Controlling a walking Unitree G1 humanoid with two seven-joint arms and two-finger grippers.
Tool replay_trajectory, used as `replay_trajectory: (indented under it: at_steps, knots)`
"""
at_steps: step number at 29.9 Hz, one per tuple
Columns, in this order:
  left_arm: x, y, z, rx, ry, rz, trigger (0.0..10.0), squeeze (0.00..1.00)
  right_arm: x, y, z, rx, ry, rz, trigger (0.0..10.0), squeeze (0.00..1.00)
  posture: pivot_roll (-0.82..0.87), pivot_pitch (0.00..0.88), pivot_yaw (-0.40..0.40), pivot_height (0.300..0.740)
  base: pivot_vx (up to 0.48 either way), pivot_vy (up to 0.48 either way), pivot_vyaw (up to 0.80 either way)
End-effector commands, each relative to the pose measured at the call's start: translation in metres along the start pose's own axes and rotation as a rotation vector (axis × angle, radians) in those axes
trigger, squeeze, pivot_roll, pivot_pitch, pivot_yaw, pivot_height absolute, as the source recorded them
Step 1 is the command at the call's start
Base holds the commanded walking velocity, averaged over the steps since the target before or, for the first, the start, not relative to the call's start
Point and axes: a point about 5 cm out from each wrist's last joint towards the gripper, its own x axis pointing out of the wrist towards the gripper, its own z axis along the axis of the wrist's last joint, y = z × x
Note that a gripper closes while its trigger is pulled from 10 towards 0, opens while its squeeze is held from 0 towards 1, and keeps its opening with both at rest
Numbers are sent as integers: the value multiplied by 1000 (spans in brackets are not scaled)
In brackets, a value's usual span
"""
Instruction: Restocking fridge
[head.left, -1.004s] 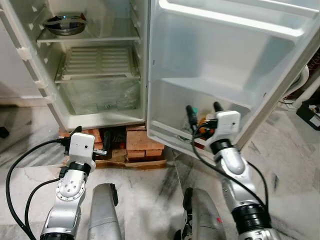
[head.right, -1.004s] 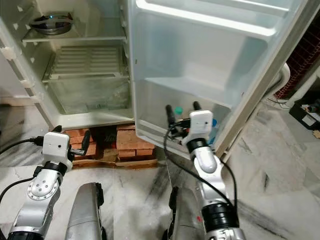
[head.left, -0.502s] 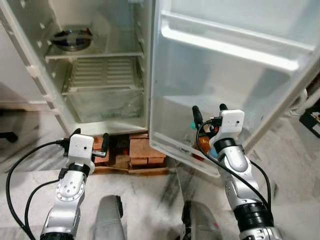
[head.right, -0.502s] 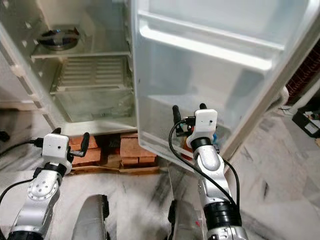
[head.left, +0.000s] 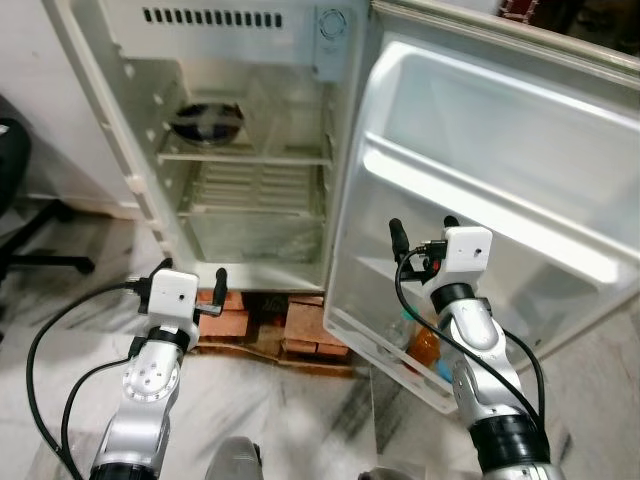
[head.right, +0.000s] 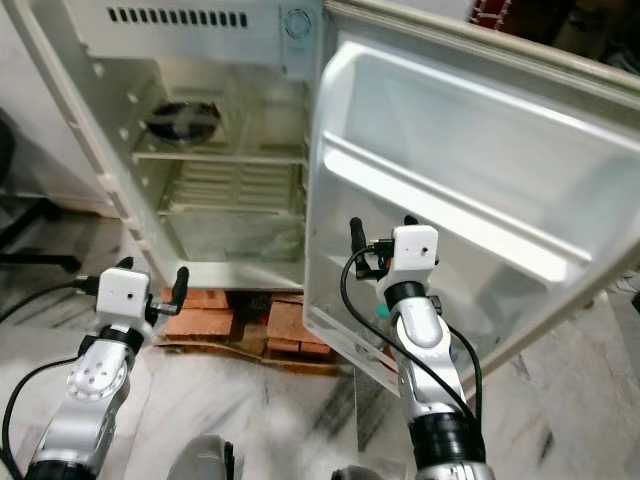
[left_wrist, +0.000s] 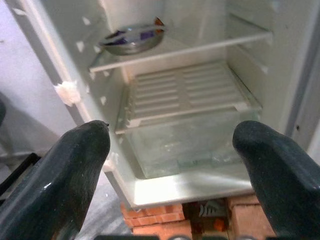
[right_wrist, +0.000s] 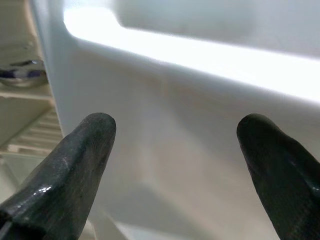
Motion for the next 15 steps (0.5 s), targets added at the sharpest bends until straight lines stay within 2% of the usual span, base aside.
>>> replay_trajectory:
  at_steps: [1,4,8,15]
  knots:
    - [0,0,-4,10,17,2,10000,0,-3,1,-4,17,19,30,10000,0,71,0,-68,740,-304,0,0]
    - [-1,-1,-4,11,18,2,10000,0,-4,1,-4,17,14,37,10000,0,71,0,-68,740,-101,0,0]
    - [-2,-2,-5,8,21,3,10000,0,-6,-4,-5,0,25,14,10000,0,71,0,-74,740,-327,0,0]
    - [-1,-2,-5,5,19,2,10000,0,-3,-8,-17,-2,112,-55,10000,0,74,0,-82,740,-382,0,0]
